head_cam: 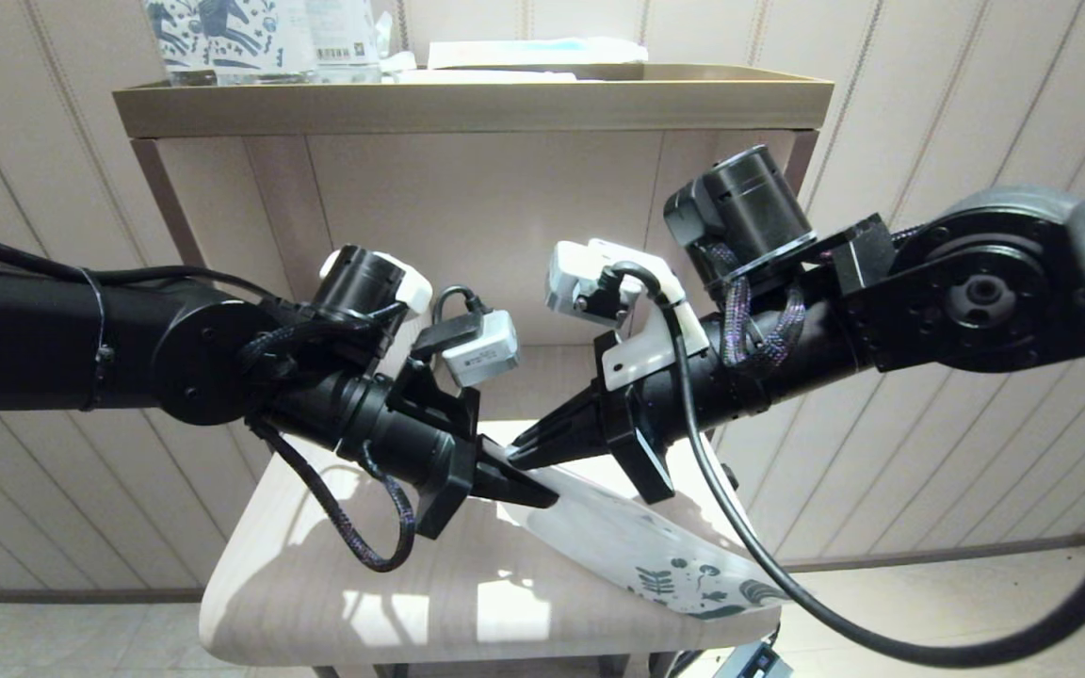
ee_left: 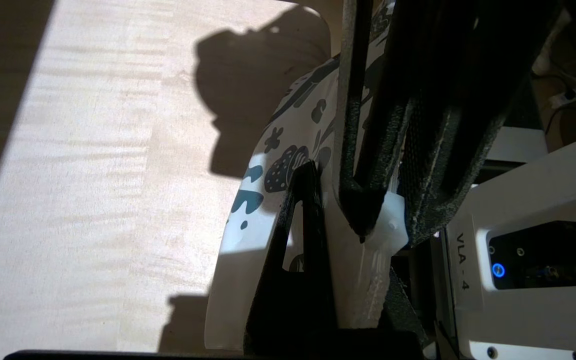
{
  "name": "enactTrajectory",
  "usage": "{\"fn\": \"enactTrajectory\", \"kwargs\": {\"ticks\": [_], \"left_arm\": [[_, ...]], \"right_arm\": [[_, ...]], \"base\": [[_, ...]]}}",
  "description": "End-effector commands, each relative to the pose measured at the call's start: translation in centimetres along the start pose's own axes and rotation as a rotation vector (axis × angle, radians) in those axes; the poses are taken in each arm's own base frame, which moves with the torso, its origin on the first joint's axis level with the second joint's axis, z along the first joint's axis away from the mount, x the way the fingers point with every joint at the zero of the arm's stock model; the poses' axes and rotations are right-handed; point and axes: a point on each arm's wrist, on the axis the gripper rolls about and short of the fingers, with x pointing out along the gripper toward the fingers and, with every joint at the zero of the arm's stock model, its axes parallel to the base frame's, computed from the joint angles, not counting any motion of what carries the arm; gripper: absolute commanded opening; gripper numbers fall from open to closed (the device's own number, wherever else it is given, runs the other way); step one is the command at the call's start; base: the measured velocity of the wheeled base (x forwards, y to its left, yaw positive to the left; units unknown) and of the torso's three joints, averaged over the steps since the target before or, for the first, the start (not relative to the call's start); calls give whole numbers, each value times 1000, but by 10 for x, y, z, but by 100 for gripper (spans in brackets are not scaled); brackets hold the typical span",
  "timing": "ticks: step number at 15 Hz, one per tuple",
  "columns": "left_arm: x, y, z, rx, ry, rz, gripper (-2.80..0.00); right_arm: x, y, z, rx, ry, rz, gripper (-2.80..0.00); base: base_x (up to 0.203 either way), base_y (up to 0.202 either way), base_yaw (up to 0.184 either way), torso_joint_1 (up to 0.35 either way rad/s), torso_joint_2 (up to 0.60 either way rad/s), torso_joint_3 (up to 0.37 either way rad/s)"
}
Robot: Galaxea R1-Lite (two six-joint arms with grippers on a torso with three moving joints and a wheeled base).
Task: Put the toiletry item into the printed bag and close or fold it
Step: Close the strorage bag and place it on the desk
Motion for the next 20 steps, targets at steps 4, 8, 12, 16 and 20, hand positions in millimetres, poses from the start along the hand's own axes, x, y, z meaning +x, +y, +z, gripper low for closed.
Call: {"fn": "enactTrajectory", "kwargs": {"ticks": [4, 8, 12, 16, 20], "left_arm": [[-1, 0, 1, 1, -3, -3, -280], [-2, -2, 2, 4, -5, -3, -280], [-3, -2, 2, 2, -4, -2, -280], [-3, -3, 1, 1, -3, -3, -280], [-2, -1, 1, 0, -3, -2, -280]], "right_arm": [[-12, 1, -5, 9, 4, -19, -280], [-20, 3, -10, 22, 12, -33, -280], [-29, 11, -23, 53, 40, -37, -280], [-47, 14, -44, 101, 62, -78, -280], [-68, 19, -61, 129, 63, -136, -280]], "base": [[0, 0, 0, 0, 0, 0], [0, 0, 0, 0, 0, 0], [0, 0, 0, 0, 0, 0], [0, 0, 0, 0, 0, 0], [0, 0, 0, 0, 0, 0]]}}
